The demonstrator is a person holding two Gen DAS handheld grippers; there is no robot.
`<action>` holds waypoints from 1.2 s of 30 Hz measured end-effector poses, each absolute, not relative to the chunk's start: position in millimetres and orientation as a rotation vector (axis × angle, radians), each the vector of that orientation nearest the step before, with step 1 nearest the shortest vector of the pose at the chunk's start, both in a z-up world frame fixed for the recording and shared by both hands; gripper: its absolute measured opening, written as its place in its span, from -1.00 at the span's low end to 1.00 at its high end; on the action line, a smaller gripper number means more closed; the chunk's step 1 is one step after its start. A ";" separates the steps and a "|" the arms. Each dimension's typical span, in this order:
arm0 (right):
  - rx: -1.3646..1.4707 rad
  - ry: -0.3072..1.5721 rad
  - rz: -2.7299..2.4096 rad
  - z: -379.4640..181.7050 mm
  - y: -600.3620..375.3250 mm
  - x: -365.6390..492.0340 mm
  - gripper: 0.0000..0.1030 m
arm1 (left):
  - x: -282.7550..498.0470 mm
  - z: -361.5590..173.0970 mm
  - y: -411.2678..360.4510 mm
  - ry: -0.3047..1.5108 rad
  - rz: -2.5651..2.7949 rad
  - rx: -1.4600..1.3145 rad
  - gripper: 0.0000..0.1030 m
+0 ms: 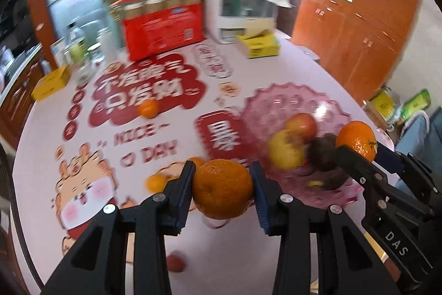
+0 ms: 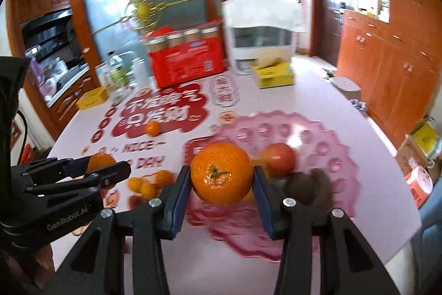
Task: Organize fruits
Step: 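Carry both mandarins over the pink bowl and open both tools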
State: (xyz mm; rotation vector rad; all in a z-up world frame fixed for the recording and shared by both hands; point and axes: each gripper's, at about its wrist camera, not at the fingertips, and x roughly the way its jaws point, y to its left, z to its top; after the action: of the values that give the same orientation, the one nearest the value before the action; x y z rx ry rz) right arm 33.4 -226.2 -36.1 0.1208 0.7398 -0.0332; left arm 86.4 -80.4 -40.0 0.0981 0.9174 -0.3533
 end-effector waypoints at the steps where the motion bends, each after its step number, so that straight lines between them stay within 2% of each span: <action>1: 0.128 0.741 -0.052 -36.0 -236.8 32.0 -0.13 | 86.4 -40.2 -90.9 0.917 -0.368 0.108 -0.25; 11: 0.197 0.824 -0.165 -62.3 -315.6 30.5 -0.13 | 98.2 -85.2 -179.7 1.046 -0.469 0.181 -0.25; 17: 0.235 0.895 -0.173 -85.1 -338.9 40.8 -0.13 | 106.9 -112.7 -198.5 1.136 -0.478 0.187 -0.25; 32: 0.249 1.009 -0.127 -115.3 -350.0 78.4 -0.11 | 106.8 -137.7 -226.6 1.211 -0.526 0.257 -0.23; 34: 0.256 1.020 -0.118 -117.4 -350.8 81.9 -0.11 | 108.3 -138.3 -226.1 1.214 -0.522 0.259 -0.10; 36: 0.259 1.020 -0.111 -118.1 -350.1 84.2 -0.11 | 107.3 -133.9 -222.9 1.188 -0.502 0.255 0.32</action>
State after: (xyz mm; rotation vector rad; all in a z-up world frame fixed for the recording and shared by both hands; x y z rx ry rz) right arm 84.2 -350.1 -118.1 0.2594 1.0200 -0.1106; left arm 107.3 -222.9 -133.9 0.2551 1.1882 -0.5019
